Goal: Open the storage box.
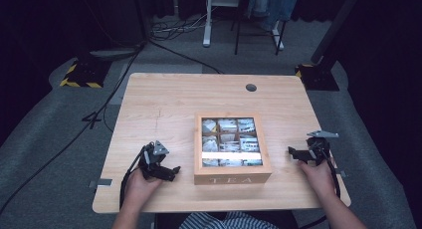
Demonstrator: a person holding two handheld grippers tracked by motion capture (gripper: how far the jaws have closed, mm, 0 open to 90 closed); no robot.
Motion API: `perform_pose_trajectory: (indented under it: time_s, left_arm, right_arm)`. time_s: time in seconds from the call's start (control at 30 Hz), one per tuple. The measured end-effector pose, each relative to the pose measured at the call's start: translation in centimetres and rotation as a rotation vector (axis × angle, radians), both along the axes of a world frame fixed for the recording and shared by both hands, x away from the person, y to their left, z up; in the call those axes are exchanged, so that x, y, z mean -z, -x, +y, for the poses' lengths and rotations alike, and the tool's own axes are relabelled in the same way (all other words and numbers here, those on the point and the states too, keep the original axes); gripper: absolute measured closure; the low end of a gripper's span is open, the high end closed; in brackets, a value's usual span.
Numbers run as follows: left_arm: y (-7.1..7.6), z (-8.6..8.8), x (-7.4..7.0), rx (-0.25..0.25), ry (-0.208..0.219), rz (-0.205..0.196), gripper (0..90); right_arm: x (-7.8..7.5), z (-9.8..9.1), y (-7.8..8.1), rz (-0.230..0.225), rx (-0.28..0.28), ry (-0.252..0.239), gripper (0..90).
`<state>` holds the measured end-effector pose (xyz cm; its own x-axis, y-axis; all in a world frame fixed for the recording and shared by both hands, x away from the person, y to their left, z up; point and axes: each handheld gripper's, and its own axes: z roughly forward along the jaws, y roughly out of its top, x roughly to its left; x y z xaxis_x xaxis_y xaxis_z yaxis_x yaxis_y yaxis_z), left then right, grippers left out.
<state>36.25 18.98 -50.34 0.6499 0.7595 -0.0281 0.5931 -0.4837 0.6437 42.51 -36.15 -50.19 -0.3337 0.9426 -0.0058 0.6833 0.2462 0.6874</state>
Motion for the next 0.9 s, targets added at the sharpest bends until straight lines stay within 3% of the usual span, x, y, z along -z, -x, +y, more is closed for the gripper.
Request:
perform_pose_trajectory:
  time_s: [0.07,0.13,0.37,0.53,0.73,0.9]
  left_arm:
    - [-0.1,0.0,0.0,-0.004,-0.001,-0.004,0.4]
    - [-0.1,0.1,0.0,-0.008,-0.002,-0.001,0.5]
    - [-0.2,0.1,0.0,-0.01,-0.004,0.001,0.2]
    - [-0.2,0.1,0.0,-0.015,0.0,-0.002,0.2]
    - [-0.2,0.2,0.0,-0.015,0.004,-0.004,0.7]
    - [-0.2,0.2,0.0,-0.016,0.004,-0.008,0.8]
  right_arm:
    - [-0.1,-0.1,0.1,-0.001,-0.007,0.0,4.8]
    - [-0.3,-0.4,0.2,-0.004,-0.018,-0.002,14.1]
    - [-0.9,-1.0,0.7,0.017,-0.024,-0.012,29.4]
    - [-1.5,-1.3,1.3,0.02,-0.025,-0.031,33.0]
    - [-2.6,-1.4,2.0,-0.01,-0.036,-0.055,34.1]
    - [-4.4,-1.1,3.2,-0.065,-0.067,-0.036,37.4]
